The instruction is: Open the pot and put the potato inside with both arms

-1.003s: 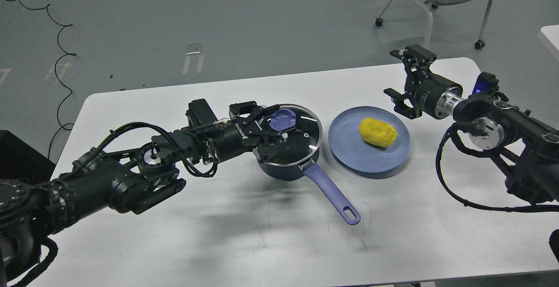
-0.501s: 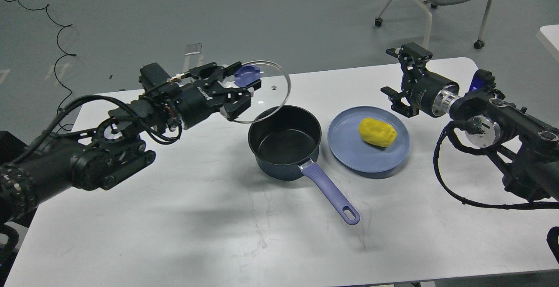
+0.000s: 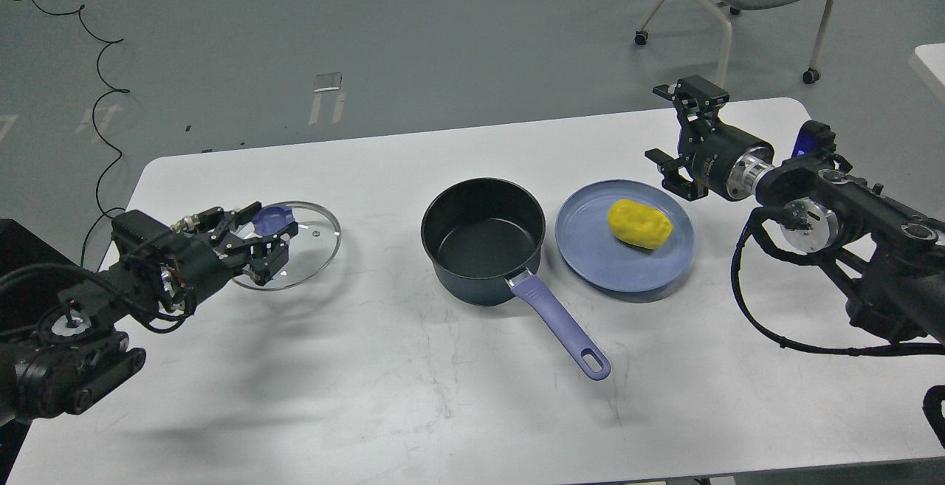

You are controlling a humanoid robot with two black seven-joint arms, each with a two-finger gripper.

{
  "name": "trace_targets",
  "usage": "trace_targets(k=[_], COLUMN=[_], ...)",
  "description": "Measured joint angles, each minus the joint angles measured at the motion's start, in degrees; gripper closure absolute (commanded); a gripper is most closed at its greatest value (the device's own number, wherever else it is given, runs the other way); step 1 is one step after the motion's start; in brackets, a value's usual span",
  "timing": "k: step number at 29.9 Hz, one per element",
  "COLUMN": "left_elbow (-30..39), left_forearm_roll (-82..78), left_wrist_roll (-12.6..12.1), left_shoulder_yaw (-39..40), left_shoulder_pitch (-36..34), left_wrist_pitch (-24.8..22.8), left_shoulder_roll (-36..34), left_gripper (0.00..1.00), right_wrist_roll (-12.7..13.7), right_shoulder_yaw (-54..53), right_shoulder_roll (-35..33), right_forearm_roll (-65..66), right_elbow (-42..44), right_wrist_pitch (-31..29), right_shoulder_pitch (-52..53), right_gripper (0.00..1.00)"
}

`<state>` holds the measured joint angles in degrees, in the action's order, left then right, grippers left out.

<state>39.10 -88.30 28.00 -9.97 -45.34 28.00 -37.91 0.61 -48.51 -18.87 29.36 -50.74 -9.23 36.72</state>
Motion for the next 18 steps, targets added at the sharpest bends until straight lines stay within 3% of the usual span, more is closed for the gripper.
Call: trace_targets(k=[10,11,13,15,18], left_elbow=[-1.12,-1.12,-1.13,-1.13,-1.13], left_forearm_roll=[1.26,1.27,1.28,1.3,1.34], left_wrist_roll=[-0.01,0.0,0.0,0.03,0.03], left_shoulder_yaw=[0.29,0.3,0.29,0.24,0.24], left_shoulder_pitch=[2.75,2.71,2.69,2.78,2.83], left_wrist_pitch=[0.03,0.01,0.01,-0.03,-0.03], left_shoulder_roll=[2.5,2.51,2.5,2.51,2.5], left_gripper=[0.34,0.32,0.13,0.03,0.03], right_wrist_roll=[0.0,0.0,0.0,0.0,0.0], right_shoulder_yaw=[1.47,1.48,1.51,1.52,1.52], right_shoulder_roll=[-0.32,-0.32,-0.39,-0.46,-0.46], right_forearm_roll=[0.0,0.0,0.0,0.0,0.0], right_elbow=[0.01,0.02,0.02,0.02,0.02], right_wrist_pitch=[0.0,0.0,0.0,0.0,0.0], right_shoulder_pitch=[0.26,0.26,0.26,0.25,0.21], right_gripper=[0.0,0.0,0.0,0.0,0.0])
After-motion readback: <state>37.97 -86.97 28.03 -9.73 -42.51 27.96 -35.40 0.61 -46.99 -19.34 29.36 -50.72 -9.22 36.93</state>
